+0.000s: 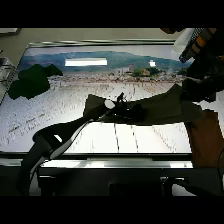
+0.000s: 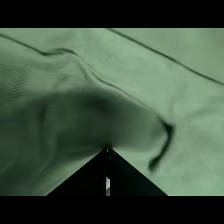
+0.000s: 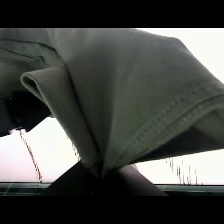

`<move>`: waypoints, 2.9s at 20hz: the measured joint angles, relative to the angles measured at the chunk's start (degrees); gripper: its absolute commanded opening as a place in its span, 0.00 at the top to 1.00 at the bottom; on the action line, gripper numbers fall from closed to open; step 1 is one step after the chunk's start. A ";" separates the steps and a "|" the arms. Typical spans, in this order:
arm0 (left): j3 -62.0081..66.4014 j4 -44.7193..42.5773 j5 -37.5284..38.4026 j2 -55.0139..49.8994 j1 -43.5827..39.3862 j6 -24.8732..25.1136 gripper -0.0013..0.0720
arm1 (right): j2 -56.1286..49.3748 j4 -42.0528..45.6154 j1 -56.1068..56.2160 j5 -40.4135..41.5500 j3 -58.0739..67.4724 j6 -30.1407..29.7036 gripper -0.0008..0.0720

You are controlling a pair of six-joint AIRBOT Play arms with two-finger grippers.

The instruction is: Fold the clothes and pants, and hang the long-sleeved shirts on hangers.

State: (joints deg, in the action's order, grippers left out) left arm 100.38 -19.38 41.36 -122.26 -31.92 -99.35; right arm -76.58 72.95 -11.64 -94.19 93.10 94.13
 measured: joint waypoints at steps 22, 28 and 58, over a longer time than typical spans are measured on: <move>8.98 -45.05 41.62 22.08 30.32 -3.04 0.96 | -4.52 -9.84 21.92 18.56 0.57 16.70 0.95; 8.98 -54.16 48.04 27.65 40.41 -1.33 0.96 | -13.14 -11.74 35.39 31.36 0.57 23.02 0.95; 6.64 -56.76 47.30 28.44 43.82 -1.16 0.96 | -13.55 -20.50 7.80 21.40 -5.66 3.48 0.24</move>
State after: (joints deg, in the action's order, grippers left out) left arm 107.02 -76.14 88.66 -93.82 11.90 -100.51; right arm -90.13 52.45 -3.84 -72.79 87.44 97.60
